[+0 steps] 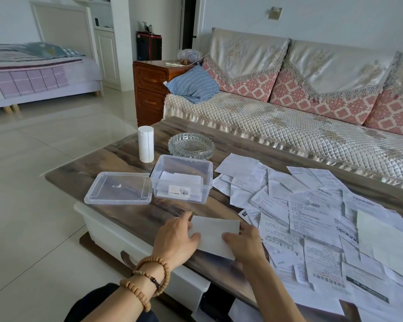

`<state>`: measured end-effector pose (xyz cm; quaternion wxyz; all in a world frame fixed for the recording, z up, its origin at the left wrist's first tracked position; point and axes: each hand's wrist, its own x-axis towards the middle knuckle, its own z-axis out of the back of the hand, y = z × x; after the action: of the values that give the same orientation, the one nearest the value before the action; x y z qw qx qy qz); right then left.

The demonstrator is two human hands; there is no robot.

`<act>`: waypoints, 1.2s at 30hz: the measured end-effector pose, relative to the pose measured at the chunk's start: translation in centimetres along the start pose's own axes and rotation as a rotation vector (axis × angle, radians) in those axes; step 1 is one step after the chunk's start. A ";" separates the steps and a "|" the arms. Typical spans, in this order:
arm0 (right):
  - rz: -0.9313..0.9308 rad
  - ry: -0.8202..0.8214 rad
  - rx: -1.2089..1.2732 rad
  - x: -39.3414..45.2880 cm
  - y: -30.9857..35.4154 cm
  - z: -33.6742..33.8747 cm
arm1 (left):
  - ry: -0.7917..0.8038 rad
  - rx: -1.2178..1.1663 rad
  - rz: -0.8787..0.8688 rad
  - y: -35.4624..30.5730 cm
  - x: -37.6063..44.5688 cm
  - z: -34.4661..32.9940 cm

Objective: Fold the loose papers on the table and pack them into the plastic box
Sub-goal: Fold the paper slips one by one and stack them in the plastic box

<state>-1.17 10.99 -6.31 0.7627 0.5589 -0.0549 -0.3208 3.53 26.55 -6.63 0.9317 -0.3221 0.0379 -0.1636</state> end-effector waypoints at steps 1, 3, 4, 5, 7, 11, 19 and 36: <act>-0.009 -0.006 0.041 -0.2 -0.1 -0.1 | -0.003 -0.036 0.047 -0.5 0.0 0.2; -0.034 -0.001 0.108 -0.6 -0.3 -0.2 | -0.002 -0.079 0.155 -1.0 0.2 0.5; -0.039 0.003 0.127 -0.8 -0.4 -0.1 | -0.003 -0.106 0.219 -1.1 0.2 0.8; -0.046 0.001 0.153 -0.9 -0.4 -0.1 | -0.002 -0.144 0.284 -1.2 0.4 1.0; -0.055 -0.001 0.204 -1.0 -0.4 0.0 | -0.020 -0.261 0.378 -1.0 0.7 1.4; -0.060 0.053 0.215 -1.1 -0.4 0.1 | 0.112 -0.740 0.446 -1.2 0.8 1.3; 0.253 -0.025 0.130 -0.8 2.9 -0.4 | -0.009 -0.990 0.275 -1.0 2.6 3.3; 0.504 0.207 -0.834 13.2 13.7 -9.9 | -0.346 0.094 -0.150 4.9 10.6 7.5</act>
<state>19.51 14.15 -1.49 0.9765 0.2046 0.0209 -0.0639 16.20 31.07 -3.32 0.9236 -0.3034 -0.1545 -0.1762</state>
